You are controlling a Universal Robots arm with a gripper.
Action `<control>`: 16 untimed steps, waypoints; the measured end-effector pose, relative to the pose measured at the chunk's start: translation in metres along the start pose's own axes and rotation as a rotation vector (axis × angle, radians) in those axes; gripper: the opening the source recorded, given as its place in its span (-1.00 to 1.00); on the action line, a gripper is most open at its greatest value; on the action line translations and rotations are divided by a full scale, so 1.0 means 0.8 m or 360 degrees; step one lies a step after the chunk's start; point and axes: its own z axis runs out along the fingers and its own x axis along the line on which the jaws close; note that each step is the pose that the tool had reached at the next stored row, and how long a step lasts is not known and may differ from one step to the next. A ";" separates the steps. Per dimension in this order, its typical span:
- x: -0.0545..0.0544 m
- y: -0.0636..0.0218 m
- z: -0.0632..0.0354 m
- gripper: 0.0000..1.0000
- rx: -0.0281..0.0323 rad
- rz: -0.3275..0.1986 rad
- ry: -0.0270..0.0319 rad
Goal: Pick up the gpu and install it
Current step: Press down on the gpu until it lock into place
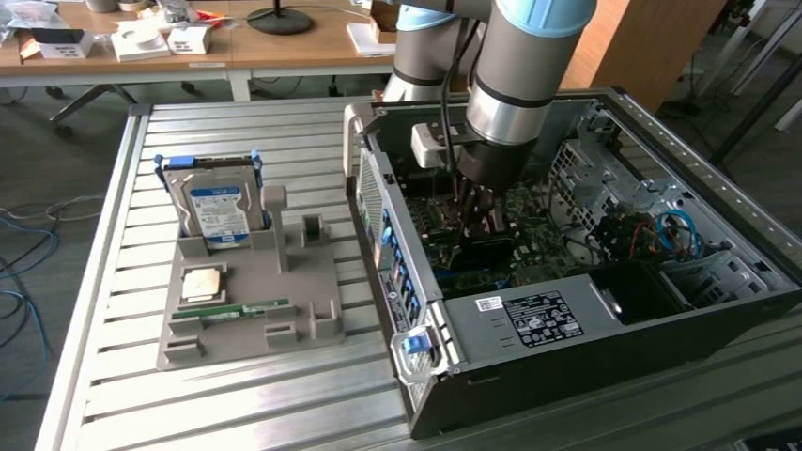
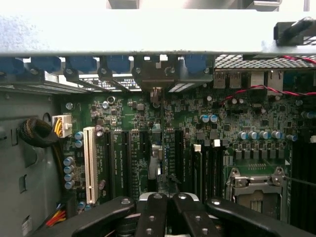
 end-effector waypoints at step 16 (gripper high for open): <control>-0.001 0.000 -0.043 -0.79 -0.00012 0.0000 0.00026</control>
